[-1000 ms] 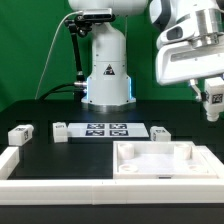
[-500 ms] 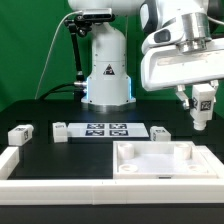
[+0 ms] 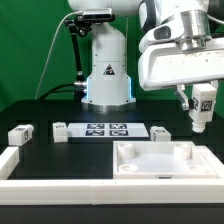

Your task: Assemble one leg

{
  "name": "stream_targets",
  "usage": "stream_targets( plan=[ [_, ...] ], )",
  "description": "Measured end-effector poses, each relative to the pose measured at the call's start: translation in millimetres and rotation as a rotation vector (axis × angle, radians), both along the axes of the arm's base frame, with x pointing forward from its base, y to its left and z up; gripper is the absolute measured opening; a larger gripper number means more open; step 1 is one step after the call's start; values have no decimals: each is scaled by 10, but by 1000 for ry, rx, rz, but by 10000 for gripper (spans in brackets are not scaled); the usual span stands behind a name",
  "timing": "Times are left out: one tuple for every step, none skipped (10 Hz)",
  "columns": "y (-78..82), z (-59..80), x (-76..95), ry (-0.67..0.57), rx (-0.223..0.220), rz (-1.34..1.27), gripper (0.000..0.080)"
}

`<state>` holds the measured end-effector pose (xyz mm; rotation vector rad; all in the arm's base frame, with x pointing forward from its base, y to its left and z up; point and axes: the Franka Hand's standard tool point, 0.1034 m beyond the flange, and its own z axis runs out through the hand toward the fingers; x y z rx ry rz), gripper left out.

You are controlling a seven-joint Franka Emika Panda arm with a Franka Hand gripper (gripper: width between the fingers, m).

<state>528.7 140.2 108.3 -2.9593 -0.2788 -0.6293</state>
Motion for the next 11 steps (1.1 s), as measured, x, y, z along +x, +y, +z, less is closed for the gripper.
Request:
stream_targets(
  plan=[
    [-28, -29, 89, -7, -9, 19, 290],
    [-102, -77, 218, -17, -22, 41, 290],
    [-201, -127, 339, -27, -32, 49, 290],
    [-164, -124, 310, -24, -29, 50, 290],
    [-156, -129, 302, -23, -30, 53, 290],
    [-162, -134, 302, -22, -30, 52, 290],
    [-174, -144, 319, -22, -37, 67, 290],
    [-194, -162, 422, -26, -42, 77, 290],
    [-163, -168, 552, -38, -37, 78, 290],
    [-148, -175, 664, -41, -35, 83, 290],
    [-138, -177, 744, -43, -33, 82, 290]
  ],
)
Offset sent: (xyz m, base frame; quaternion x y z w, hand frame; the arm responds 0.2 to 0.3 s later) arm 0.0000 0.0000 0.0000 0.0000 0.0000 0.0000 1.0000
